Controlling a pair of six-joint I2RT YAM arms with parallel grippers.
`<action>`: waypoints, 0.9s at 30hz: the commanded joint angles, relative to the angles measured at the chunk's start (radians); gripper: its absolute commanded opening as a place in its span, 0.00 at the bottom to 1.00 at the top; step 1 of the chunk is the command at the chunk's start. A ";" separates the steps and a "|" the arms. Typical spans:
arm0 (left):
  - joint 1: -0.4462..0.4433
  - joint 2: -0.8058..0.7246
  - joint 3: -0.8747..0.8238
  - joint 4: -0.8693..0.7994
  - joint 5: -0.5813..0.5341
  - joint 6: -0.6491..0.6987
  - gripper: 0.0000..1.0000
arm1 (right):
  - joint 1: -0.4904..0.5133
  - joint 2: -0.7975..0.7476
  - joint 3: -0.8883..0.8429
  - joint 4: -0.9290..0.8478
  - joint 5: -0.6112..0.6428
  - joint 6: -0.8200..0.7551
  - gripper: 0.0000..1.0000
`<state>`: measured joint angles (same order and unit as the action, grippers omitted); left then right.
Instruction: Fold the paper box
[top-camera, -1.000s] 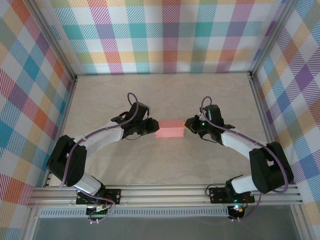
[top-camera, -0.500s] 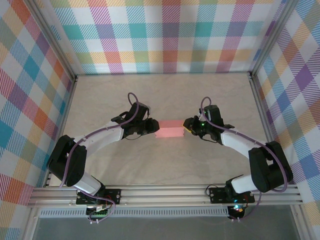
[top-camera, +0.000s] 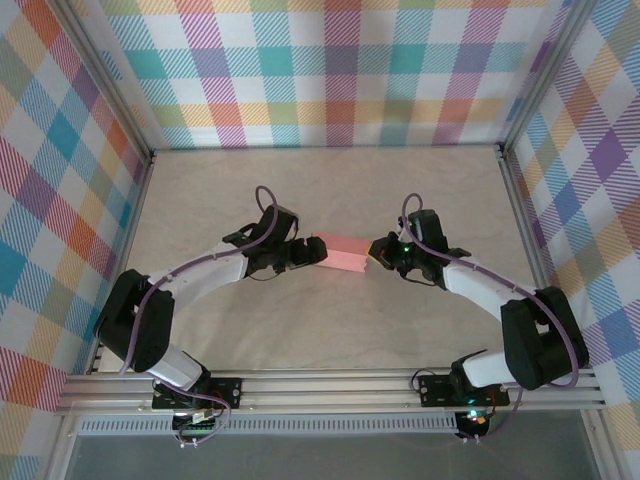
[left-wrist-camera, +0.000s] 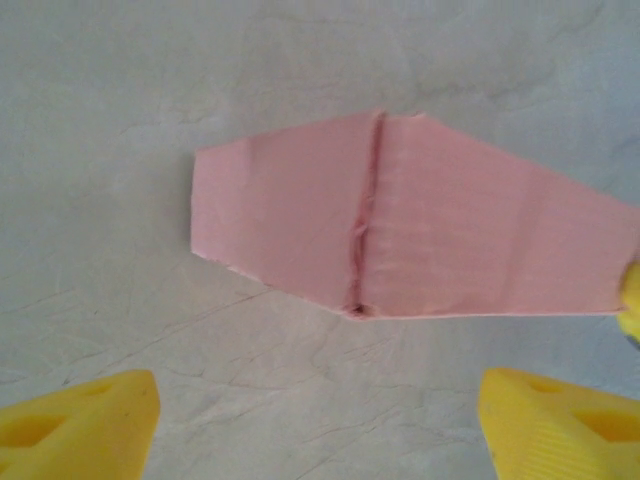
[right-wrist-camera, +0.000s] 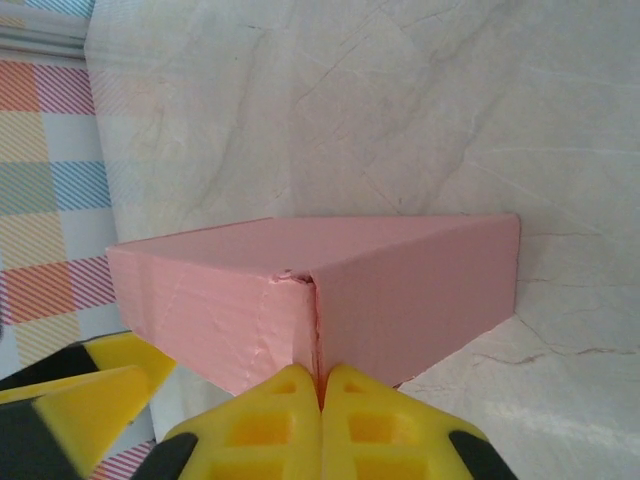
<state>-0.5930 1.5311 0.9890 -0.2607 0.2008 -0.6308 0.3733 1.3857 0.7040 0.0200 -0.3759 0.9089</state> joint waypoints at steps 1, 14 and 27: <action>0.021 -0.046 0.050 -0.001 -0.003 0.020 0.85 | 0.002 -0.008 0.023 -0.074 0.012 -0.033 0.19; 0.115 0.058 0.107 -0.042 0.001 0.073 0.55 | 0.003 -0.050 0.059 -0.082 0.020 -0.068 0.59; 0.121 0.131 0.009 0.027 0.031 0.054 0.34 | 0.001 0.028 0.066 -0.071 0.022 -0.087 0.58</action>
<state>-0.4805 1.6398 1.0298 -0.2546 0.2195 -0.5762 0.3733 1.3823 0.7380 -0.0463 -0.3508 0.8486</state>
